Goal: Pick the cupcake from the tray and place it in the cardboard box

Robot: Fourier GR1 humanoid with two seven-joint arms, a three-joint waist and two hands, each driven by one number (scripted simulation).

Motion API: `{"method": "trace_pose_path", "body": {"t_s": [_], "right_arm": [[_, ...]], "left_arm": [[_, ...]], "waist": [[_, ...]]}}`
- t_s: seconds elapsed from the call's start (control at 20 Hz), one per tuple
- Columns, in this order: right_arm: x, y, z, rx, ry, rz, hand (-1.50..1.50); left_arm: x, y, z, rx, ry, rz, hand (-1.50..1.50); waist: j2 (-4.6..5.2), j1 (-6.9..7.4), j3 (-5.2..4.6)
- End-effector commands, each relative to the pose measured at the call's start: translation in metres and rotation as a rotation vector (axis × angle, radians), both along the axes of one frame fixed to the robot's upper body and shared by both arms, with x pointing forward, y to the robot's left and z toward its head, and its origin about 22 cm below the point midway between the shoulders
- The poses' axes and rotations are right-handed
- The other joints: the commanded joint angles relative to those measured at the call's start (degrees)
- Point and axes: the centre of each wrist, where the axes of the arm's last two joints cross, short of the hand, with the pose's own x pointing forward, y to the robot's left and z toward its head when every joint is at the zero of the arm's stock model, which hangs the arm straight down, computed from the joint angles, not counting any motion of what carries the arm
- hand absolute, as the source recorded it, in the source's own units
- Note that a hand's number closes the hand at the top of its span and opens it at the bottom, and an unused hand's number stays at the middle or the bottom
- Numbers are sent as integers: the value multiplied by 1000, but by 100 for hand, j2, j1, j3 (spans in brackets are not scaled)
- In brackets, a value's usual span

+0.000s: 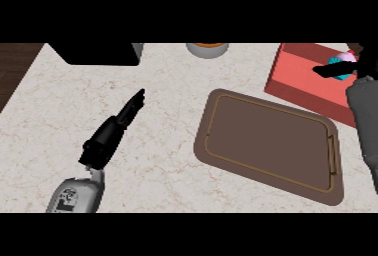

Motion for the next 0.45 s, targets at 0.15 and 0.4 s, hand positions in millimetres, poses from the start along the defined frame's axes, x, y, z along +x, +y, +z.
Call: {"method": "trace_pose_path", "body": {"t_s": [0.15, 0.4], "right_arm": [[-10, -25, 8, 147, -393, -86, -150], [-38, -62, -3, 294, -562, -93, -150]], "left_arm": [[3, 7, 8, 9, -5, 5, 0], [4, 11, 3, 11, 10, 28, 0]], "waist": [[-15, -56, 8], [-54, -179, -1]]}}
